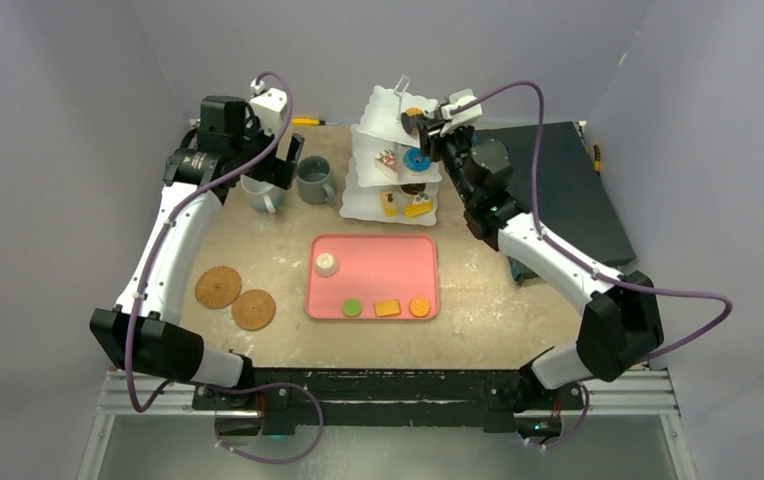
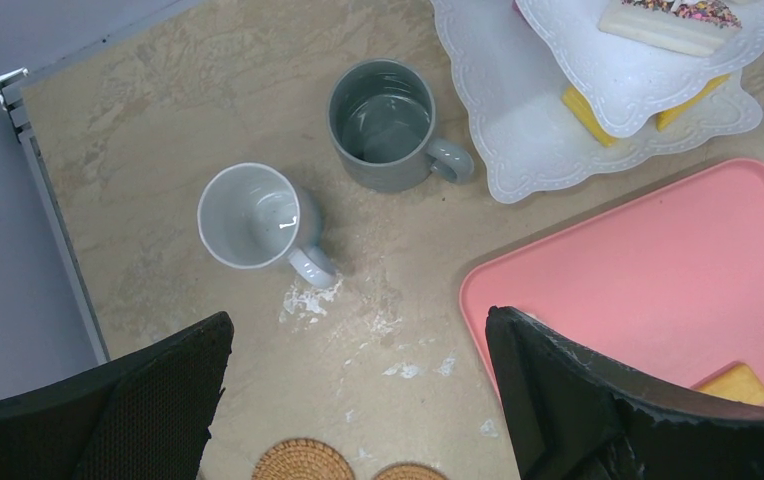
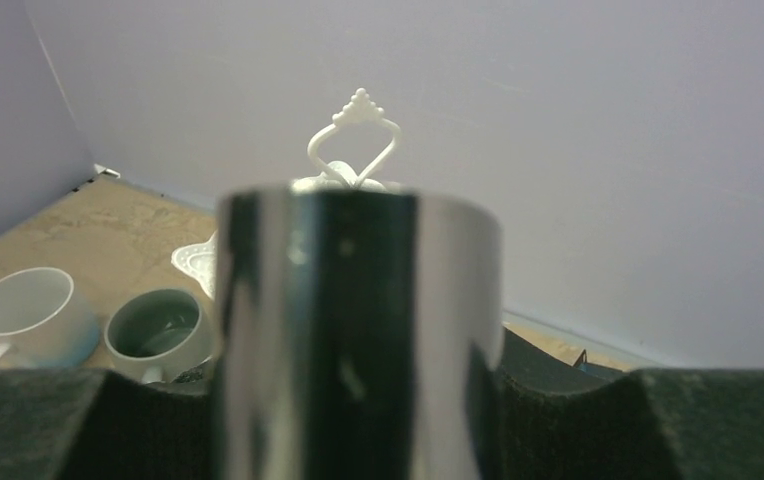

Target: Serve the afternoon tea

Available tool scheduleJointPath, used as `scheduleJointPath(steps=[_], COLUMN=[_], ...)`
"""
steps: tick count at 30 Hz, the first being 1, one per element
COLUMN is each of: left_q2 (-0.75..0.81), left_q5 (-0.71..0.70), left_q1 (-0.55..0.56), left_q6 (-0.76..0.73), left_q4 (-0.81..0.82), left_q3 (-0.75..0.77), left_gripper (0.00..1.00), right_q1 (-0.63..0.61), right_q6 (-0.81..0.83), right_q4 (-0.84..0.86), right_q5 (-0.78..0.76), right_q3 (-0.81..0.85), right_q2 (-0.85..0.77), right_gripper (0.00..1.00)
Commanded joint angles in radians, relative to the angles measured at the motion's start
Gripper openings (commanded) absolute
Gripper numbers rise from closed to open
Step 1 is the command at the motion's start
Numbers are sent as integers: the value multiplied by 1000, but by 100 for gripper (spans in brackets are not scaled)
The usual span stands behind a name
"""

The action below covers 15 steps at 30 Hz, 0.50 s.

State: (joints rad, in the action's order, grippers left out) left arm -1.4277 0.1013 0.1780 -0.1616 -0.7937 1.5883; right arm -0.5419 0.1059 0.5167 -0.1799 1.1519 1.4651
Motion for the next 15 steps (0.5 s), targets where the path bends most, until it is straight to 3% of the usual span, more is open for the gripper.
scheduleJointPath(steps=[1, 15], left_q2=[29, 32], left_q5=[17, 27], left_q1=[-11, -11], left_q6=[-16, -8], left_q4=[23, 20], left_q3=[17, 21], left_gripper=[97, 97], right_q1=[5, 4], right_q6=[-3, 3], right_q4=[42, 5], right_q5=[31, 47], right_q3=[42, 0], right_q2=[-24, -128], right_gripper=[38, 56])
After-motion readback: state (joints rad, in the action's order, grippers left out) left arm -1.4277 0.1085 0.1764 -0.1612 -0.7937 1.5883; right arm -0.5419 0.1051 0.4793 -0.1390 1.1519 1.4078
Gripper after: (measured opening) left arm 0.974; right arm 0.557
